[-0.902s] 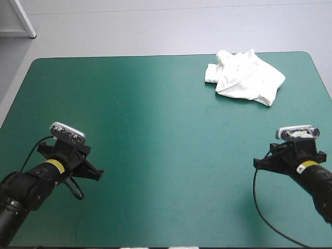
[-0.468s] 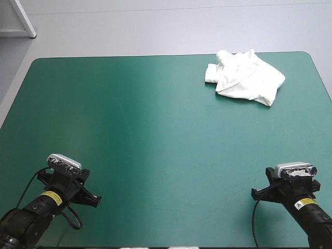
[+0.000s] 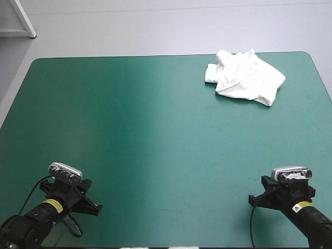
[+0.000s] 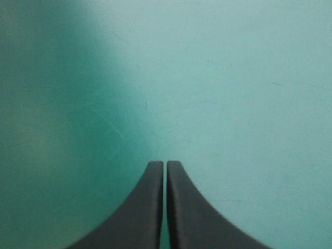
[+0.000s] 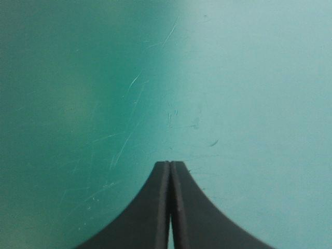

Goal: Fold the cloth

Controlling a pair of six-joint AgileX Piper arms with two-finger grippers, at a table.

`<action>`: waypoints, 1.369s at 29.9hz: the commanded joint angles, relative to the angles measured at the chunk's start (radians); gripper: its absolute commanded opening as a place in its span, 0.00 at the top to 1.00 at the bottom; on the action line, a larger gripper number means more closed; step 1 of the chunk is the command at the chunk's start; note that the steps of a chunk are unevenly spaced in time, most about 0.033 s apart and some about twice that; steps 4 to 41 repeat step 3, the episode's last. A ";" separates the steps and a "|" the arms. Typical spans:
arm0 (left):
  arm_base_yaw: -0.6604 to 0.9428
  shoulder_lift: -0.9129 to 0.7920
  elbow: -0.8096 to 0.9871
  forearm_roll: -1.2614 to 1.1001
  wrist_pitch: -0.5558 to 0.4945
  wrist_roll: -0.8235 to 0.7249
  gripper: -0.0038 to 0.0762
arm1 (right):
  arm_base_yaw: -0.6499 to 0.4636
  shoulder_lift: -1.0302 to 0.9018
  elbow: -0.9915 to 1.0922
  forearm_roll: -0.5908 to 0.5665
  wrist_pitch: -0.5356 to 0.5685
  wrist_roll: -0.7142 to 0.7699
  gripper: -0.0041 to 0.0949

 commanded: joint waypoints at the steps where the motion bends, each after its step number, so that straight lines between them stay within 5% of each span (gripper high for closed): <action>1: 0.000 0.001 -0.023 -0.009 -0.051 -0.001 0.93 | 0.002 0.005 -0.022 0.017 -0.050 -0.010 0.98; 41: 0.000 0.001 -0.023 -0.010 -0.048 -0.001 0.93 | 0.002 0.005 -0.022 0.014 -0.052 -0.010 0.98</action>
